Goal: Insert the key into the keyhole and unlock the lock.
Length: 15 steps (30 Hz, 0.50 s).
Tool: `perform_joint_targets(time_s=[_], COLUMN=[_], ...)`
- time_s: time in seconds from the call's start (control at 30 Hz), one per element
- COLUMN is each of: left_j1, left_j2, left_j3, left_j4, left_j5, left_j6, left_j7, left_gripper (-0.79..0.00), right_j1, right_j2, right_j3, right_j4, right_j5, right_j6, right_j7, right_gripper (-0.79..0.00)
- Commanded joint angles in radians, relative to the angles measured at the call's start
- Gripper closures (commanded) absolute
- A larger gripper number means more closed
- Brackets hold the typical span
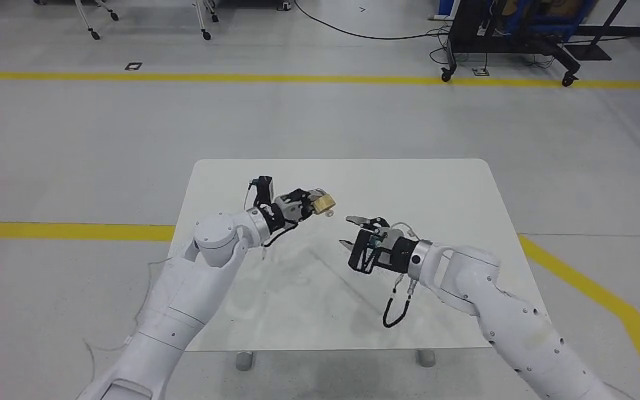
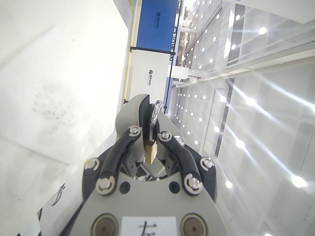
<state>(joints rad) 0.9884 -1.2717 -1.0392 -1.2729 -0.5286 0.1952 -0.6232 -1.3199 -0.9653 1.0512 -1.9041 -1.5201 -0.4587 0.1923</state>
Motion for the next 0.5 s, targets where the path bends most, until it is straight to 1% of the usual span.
perform_joint_targets(time_s=[0.0, 0.07, 0.1, 0.2, 0.33, 0.47], left_j1=[-0.002, 0.001, 0.002, 0.004, 0.002, 0.001], left_j2=[-0.002, -0.003, -0.004, -0.004, -0.006, -0.007], left_j3=[0.01, 0.016, 0.017, 0.016, 0.016, 0.021], left_j4=[0.001, -0.002, -0.004, -0.004, -0.002, -0.001], left_j5=[0.011, 0.018, 0.017, 0.016, 0.016, 0.021], left_j6=[0.005, 0.003, 0.001, 0.001, 0.003, 0.006], left_j7=[0.002, -0.001, -0.004, -0.012, -0.019, -0.03], left_gripper=[0.0, 0.0, 0.0, 0.0, 0.0, 0.0], right_j1=[-0.005, -0.004, -0.001, 0.009, 0.026, 0.039], right_j2=[-0.006, -0.012, -0.015, -0.025, -0.038, -0.047], right_j3=[-0.013, -0.025, -0.027, -0.059, -0.096, -0.111], right_j4=[-0.003, -0.003, 0.001, -0.02, -0.021, -0.014], right_j5=[-0.009, -0.016, -0.026, -0.084, -0.099, -0.119], right_j6=[0.062, 0.098, 0.122, 0.165, 0.173, 0.191], right_j7=[0.0, 0.01, 0.026, 0.103, 0.132, 0.159], right_gripper=[-0.351, -0.332, -0.336, -0.32, -0.326, -0.305])
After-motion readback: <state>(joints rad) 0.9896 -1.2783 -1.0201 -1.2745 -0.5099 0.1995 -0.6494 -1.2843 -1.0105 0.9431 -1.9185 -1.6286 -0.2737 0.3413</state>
